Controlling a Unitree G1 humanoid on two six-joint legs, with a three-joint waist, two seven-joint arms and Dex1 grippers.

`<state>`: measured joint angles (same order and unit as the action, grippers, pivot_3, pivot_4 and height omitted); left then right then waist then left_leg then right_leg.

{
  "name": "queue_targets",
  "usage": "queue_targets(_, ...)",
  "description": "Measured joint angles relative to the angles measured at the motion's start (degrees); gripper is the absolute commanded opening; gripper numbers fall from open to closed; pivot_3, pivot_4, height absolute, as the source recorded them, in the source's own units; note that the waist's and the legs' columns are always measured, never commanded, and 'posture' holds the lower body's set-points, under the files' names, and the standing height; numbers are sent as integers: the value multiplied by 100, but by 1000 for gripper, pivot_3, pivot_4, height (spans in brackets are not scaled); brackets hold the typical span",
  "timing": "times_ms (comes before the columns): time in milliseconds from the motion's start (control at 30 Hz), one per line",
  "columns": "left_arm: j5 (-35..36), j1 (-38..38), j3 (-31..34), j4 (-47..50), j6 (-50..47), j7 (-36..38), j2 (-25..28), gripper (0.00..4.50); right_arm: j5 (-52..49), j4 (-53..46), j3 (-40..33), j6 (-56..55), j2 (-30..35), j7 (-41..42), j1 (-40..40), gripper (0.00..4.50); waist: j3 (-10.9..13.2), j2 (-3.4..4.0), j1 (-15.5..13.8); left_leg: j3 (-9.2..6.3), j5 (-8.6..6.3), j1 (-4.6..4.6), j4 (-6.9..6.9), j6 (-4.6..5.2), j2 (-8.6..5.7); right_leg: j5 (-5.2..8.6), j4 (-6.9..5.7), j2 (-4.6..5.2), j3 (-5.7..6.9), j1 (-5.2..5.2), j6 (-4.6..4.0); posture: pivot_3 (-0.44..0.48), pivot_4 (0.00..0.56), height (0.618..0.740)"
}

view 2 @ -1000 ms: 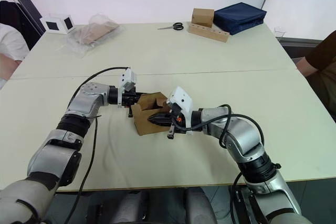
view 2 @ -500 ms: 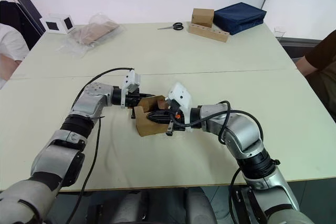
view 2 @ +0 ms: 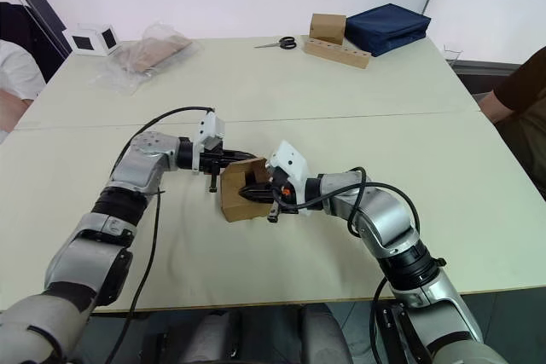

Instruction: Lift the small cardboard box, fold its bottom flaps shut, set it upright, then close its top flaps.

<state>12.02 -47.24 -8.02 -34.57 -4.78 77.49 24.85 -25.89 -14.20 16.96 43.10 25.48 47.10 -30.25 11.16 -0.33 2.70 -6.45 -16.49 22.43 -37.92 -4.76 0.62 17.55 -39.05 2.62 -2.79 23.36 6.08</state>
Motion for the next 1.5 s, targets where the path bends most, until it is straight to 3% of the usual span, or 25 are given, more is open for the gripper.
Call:
queue_targets(133, 209, 332, 266, 639, -388, -27, 425, 33, 34, 27, 8, -11, -17, 2, -5, 0, 0, 0, 1, -1, 0, 0, 0, 0, 1, 0, 0, 0, 0, 0, 0, 0, 150, 740)
queue_targets(333, 1128, 1363, 915, 2348, -1804, -76, 1123, 33, 96, 116, 3, -57, -29, 4, -43, 0, -1, 1, -13, -2, 0, -1, 0, 0, 2, 0, 0, 2, 0, -2, 0, 0, 150, 740)
queue_targets(600, 1942, 2195, 1079, 3877, -2848, -621, 1047, 33, 102, 215, -8, -134, -17, 57, -62, 0, -1, 1, -20, -1, 0, -3, -1, 0, 2, 0, 0, 2, 0, -6, 0, 0, 150, 740)
queue_targets(867, 1457, 2405, 463, 3914, -2444, -1110, 805, 33, 101, 219, -172, -34, 78, 45, -139, 0, -1, 1, -21, -1, 0, -3, 0, 0, 2, 0, 1, 1, 0, -5, 0, 0, 150, 740)
queue_targets(1100, 1346, 2435, 430, 3902, -2185, -1172, 786, 33, 86, 165, -348, 86, 286, 55, -182, 0, -1, 1, -25, 0, 0, -3, 1, 0, 2, 0, 1, 2, -1, -5, 0, 0, 150, 740)
queue_targets(1367, 1372, 2459, 433, 3935, -2199, -1239, 812, 33, -205, 100, -1028, 238, 860, 406, -493, 0, 0, 1, -23, 0, 0, -3, 2, 0, 2, 0, 2, 1, -1, -5, 0, 0, 150, 740)
queue_targets(1500, 1438, 2516, 455, 4039, -2260, -1262, 896, 33, -181, 739, -1102, 41, 946, 644, -940, 0, 0, 2, -9, 4, 0, -5, 2, 0, 2, 0, 1, 1, -3, -5, -1, 0, 150, 740)
